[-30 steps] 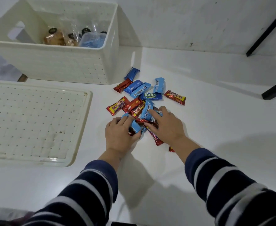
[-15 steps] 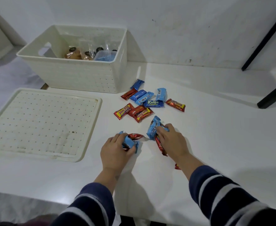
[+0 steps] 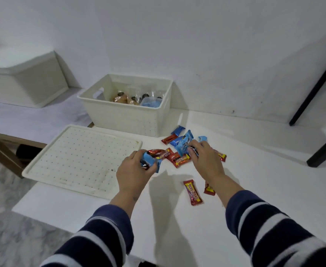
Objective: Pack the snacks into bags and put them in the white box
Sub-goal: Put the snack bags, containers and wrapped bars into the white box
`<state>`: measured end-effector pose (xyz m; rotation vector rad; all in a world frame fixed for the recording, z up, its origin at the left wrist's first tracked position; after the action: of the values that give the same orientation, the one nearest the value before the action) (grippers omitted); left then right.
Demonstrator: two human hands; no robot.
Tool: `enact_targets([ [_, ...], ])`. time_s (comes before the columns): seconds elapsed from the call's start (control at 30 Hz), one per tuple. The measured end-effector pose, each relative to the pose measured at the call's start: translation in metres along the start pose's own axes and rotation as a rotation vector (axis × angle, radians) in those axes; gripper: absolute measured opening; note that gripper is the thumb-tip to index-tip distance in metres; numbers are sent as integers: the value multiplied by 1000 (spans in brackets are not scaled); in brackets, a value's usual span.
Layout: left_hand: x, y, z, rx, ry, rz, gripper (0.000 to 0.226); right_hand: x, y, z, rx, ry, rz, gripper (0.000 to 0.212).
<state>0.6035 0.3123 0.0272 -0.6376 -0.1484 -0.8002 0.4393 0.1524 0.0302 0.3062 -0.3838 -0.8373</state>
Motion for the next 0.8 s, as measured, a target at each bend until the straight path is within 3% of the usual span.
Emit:
enact_targets([
  [0.23, 73, 12, 48, -74, -104, -50, 39, 62, 64, 26, -13, -41, 95, 29],
  [0.47, 201, 39, 71, -109, -128, -159, 36, 174, 136, 26, -5, -126, 154, 21],
  [0.8, 400, 104, 27, -274, 292, -245, 33, 343, 210, -29, 102, -176, 98, 15],
])
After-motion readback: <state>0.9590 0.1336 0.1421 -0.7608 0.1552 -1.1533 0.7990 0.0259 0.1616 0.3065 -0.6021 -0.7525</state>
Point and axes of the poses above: each hand's wrist, its own x-axis towards the middle knuckle, its own z-axis out of the back of the hand, y = z × x, the point moved 8 cm from there along x, towards the middle knuckle, and after that the axes turned 1 degree about -x, right-handed, at the moved point
